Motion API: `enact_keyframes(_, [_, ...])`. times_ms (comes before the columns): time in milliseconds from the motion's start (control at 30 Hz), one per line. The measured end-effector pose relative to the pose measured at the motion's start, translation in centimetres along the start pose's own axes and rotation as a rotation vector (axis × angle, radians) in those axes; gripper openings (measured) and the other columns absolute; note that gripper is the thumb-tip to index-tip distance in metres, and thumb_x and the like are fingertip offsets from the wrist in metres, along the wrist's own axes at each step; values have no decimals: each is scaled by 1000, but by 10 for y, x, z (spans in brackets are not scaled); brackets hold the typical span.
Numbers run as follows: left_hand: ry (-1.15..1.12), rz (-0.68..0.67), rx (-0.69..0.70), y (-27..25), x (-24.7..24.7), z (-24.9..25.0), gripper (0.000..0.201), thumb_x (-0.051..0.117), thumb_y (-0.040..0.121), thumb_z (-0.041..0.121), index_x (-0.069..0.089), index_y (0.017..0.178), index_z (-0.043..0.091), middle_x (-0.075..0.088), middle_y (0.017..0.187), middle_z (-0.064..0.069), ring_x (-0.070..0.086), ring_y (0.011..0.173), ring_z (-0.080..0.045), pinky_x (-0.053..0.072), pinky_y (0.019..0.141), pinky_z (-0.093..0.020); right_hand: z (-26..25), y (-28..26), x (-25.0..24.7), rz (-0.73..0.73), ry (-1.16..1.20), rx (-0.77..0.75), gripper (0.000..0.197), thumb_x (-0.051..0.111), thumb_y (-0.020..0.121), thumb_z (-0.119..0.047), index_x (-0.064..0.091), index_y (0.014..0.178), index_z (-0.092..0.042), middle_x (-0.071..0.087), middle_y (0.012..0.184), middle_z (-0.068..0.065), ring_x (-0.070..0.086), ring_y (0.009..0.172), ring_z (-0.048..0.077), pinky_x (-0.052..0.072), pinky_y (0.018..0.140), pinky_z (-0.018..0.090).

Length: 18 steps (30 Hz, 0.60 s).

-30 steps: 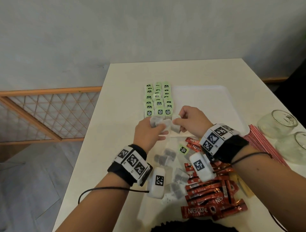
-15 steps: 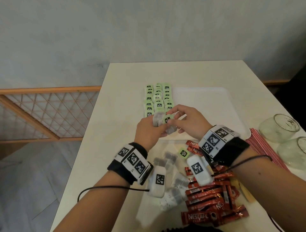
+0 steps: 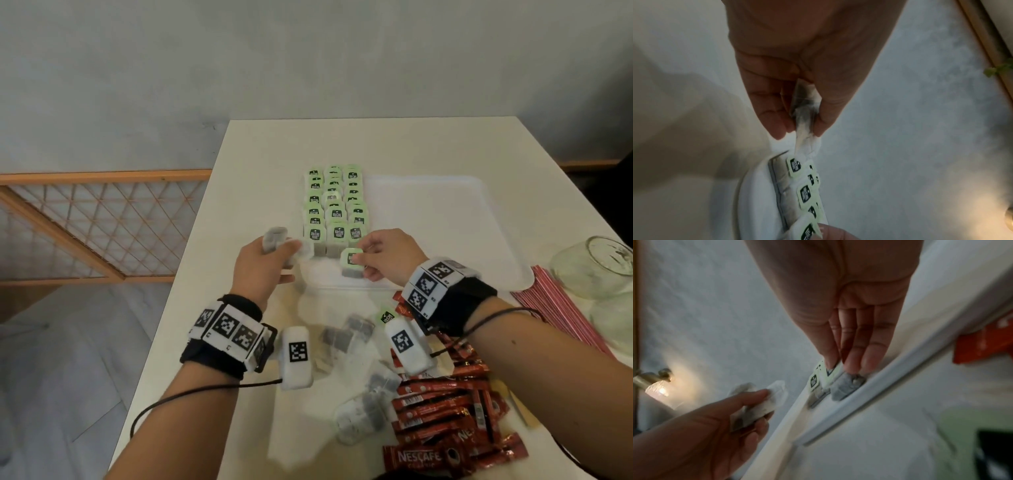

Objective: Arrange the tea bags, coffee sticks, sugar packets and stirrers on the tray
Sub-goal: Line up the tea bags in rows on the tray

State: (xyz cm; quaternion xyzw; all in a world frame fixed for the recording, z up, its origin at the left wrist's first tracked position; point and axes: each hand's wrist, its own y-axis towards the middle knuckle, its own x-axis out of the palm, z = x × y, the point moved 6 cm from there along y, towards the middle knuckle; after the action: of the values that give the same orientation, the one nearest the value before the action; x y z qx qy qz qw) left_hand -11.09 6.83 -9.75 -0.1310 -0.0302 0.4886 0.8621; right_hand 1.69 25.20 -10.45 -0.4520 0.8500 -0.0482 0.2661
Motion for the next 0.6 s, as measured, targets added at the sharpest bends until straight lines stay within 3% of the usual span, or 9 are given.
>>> enact_keyframes(67, [-11,47,-2,4,-9,1,25,68,90,24,63,114,23,68,95,-2,63,81,-16,59,65,-30,-8,5,0,41,-66,-43,14,74,84,-9,66,95,-12,70,81,10,65,60,17,59,63,28])
enact_keyframes(133, [-24,75,-13,9,-14,1,31,68,89,25,64,119,18,66,94,-2,61,78,-15,57,63,-29,-19,9,3,48,-113,-94,12,73,84,-11,66,94,-13,69,77,7,64,58,15,56,60,23])
enact_keyframes(333, [-84,105,-28,16,-17,-5,20,69,88,19,67,104,6,64,84,-7,63,71,-17,58,62,-31,-38,21,32,-98,-137,-134,16,75,82,-8,66,95,-7,70,76,11,66,61,15,60,65,28])
enact_keyframes(500, [-114,116,-29,17,-19,-8,15,69,88,13,67,99,5,68,85,-13,68,74,-23,60,66,-33,-45,30,43,-8,-108,-145,11,74,83,-8,64,87,-7,65,71,5,65,61,21,61,63,39])
enact_keyframes(600, [-124,112,-35,16,-20,-8,12,69,88,13,68,98,7,70,85,-13,69,75,-24,61,67,-34,-48,35,43,61,-140,-156,15,76,81,-14,65,86,-5,59,70,-4,62,61,20,59,55,35])
